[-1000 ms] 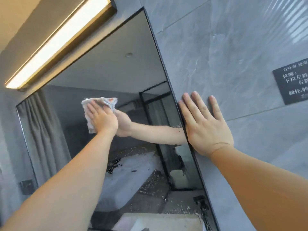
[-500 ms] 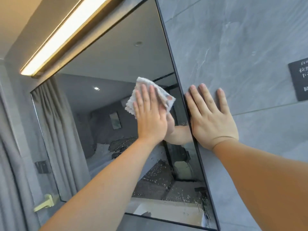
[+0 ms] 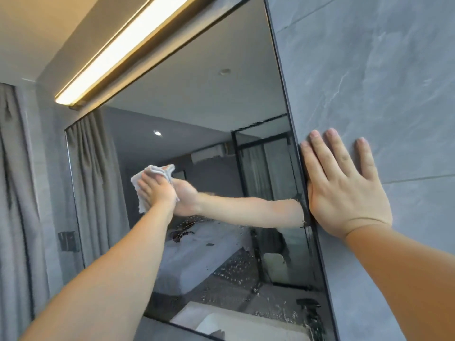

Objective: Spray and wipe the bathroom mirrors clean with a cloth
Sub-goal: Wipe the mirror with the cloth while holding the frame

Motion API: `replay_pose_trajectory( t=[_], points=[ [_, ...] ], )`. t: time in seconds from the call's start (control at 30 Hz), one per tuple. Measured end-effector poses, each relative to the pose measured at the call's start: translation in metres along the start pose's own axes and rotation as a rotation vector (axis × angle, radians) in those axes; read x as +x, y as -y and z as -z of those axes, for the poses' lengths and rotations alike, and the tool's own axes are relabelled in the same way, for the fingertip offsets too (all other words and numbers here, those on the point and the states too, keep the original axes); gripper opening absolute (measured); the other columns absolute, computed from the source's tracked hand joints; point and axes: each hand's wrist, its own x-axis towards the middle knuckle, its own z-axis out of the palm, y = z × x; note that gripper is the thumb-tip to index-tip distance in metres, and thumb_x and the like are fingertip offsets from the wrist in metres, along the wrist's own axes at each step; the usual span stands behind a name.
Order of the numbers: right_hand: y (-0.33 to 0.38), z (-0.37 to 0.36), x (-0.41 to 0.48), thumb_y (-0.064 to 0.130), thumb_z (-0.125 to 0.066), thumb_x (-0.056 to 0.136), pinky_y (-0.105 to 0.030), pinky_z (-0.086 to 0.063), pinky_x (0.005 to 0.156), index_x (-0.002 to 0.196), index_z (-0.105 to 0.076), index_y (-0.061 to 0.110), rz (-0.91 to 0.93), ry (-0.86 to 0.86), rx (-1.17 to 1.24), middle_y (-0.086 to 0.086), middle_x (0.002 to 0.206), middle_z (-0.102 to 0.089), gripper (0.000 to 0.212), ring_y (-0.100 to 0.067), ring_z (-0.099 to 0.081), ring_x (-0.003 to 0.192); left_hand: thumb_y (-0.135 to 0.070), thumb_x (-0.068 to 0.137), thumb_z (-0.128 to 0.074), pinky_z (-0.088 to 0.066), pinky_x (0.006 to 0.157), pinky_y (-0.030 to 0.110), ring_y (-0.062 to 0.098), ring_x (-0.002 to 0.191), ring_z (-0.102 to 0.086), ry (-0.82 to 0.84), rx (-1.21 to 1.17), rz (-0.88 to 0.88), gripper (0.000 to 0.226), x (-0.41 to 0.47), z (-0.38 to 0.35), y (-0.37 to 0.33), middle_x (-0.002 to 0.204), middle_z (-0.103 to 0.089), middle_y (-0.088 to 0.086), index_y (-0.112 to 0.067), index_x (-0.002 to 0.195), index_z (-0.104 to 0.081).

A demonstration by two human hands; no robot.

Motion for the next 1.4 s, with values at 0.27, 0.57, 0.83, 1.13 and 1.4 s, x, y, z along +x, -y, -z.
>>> replay_pose_trajectory(
  t=[0.27,0.57,0.83,1.13,1.4],
  points=[
    [0.0,-0.004,-0.002,0.02,-0.034,0.1,-0.061,-0.002,0.127,0.162,-0.028,0.006,-0.001,-0.015,-0.006,-0.013,0.17,-0.025,0.065,-0.034,-0.017,0.159,-0.042,0.111,-0.016,-0.003,0.127,0.047,0.026,0.158,-0.005,-0.123,-0.402,0.164,0.058,0.031,0.019,0.023,0.172,-0.004,0.002,-0.021,0.164,-0.01],
    [-0.001,-0.004,-0.002,0.018,-0.036,0.099,-0.062,-0.002,0.127,0.162,-0.029,0.006,-0.004,-0.02,-0.016,-0.012,0.17,-0.025,0.064,-0.034,-0.018,0.159,-0.042,0.109,-0.01,0.016,0.124,0.04,0.021,0.154,0.025,0.044,0.154,-0.479,0.063,-0.109,-0.037,-0.019,0.169,0.022,0.005,-0.018,0.161,0.014],
    [0.001,0.0,-0.001,0.02,-0.033,0.1,-0.058,0.003,0.127,0.163,-0.026,0.008,-0.012,0.019,0.005,-0.01,0.171,-0.022,0.065,-0.032,-0.014,0.16,-0.046,0.11,-0.015,0.02,0.124,0.04,0.014,0.153,0.029,0.133,0.199,-0.563,0.062,-0.133,-0.042,0.017,0.166,0.03,-0.006,-0.03,0.159,0.019],
    [-0.002,-0.004,-0.002,0.019,-0.032,0.101,-0.056,0.007,0.126,0.163,-0.023,0.009,0.0,0.003,0.019,-0.011,0.172,-0.02,0.064,-0.033,-0.012,0.16,-0.047,0.109,-0.015,0.009,0.126,0.047,0.02,0.158,0.012,0.027,-0.001,0.263,0.061,-0.059,-0.002,0.117,0.171,0.013,-0.003,-0.026,0.163,0.005],
    [0.0,0.002,0.0,0.018,-0.028,0.101,-0.062,0.0,0.126,0.164,-0.022,0.011,-0.018,0.078,0.024,-0.009,0.173,-0.018,0.064,-0.033,-0.009,0.16,-0.044,0.11,-0.018,0.011,0.126,0.044,0.019,0.157,0.014,0.051,0.005,0.084,0.062,-0.112,-0.022,0.116,0.171,0.015,-0.004,-0.025,0.163,0.008]
  ],
)
